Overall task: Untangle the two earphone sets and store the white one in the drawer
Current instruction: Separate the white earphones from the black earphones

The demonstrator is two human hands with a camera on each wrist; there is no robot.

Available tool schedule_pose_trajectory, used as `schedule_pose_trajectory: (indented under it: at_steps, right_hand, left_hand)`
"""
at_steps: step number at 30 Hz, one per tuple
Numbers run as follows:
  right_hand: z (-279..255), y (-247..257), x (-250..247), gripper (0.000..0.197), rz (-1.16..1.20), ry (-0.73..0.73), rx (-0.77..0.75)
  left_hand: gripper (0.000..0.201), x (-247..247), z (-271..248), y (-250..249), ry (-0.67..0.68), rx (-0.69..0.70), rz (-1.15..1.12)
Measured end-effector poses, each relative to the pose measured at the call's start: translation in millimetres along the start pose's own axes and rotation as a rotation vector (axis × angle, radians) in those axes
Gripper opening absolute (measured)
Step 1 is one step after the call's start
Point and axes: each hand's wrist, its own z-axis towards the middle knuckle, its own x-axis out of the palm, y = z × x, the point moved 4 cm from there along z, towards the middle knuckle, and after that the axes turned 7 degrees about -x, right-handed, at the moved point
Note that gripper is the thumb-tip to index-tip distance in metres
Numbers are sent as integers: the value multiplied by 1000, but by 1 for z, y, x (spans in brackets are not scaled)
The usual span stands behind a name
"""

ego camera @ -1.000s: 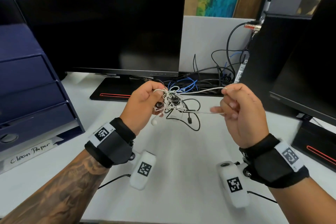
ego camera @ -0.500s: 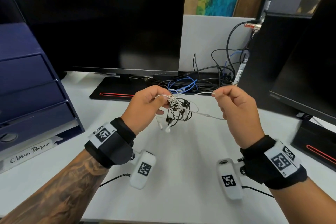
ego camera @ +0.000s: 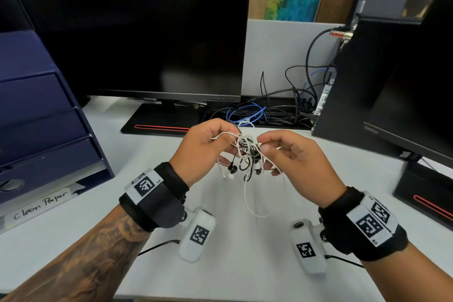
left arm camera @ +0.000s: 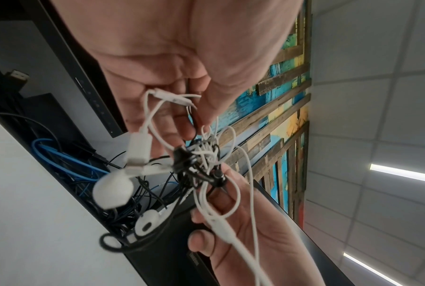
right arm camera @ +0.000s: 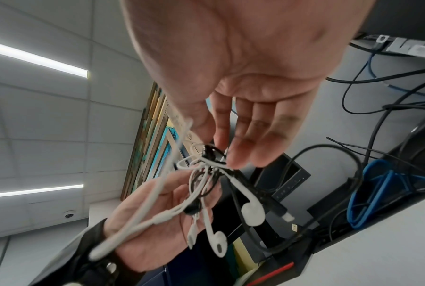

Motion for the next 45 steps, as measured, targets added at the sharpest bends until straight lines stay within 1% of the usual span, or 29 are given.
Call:
schedule_pose_trajectory:
  at_steps: [2,5,7,9,12,15,18,22,24,26,28,32,35,37,38,40,42,45]
  right_hand:
    - [-1,2,0,17,-4,32,-25]
    - [-3,6,2,32,0,95,-52]
    - [-3,7,5,38,11,123,-52]
    - [-3,4,7,36,-16,125,-45]
    - [-4,-5,8,22,-15,110,-21]
    - [-5,-17,11,10,63,105,44]
    - [-7,-32,15,9,118,113,153]
    - [-15,-50,20,21,166,120,312]
    - [-18,-56,22,30,171,110,357]
    - [-22,-61,22,40,165,109,389]
    - [-27,-67,23,43,179,113,425]
    - [-34,-72,25,36,223,152,464]
    - [-38,-74,25,19,247,209,450]
    - [-40,-77,25,7,242,214,445]
    - [-41,-79,25,6,257,205,447]
    - [-43,-82,27,12,303,173,461]
    - [-43,-82,28,17,345,138,464]
    - [-44,-82,32,11,357,176,418]
  left_hand:
    - [13,-1,0,-1,-2,3,-6]
    - [13,-1,1,-2,-9,11,-22]
    - [13,-2,1,-1,-15,14,-34]
    - [13,-2,3,1,-15,5,-48]
    - [13,3,3,10,5,-26,-49]
    - [15,10,4,24,12,-66,-48]
    - [16,16,5,38,14,-117,-70]
    - [14,28,2,58,73,-245,-150]
    - [21,36,-1,68,116,-299,-191]
    - [31,42,-5,78,159,-318,-227]
    - [40,45,-9,87,181,-320,-245]
    - [47,44,-18,103,154,-339,-293]
    - [47,40,-22,113,148,-382,-356]
    - [42,40,-23,116,162,-409,-402]
    - [39,40,-24,117,173,-416,-418]
    - [30,41,-23,119,185,-419,-429]
    - [24,41,-22,122,165,-424,-424]
    - [19,39,-20,124,117,-437,-424]
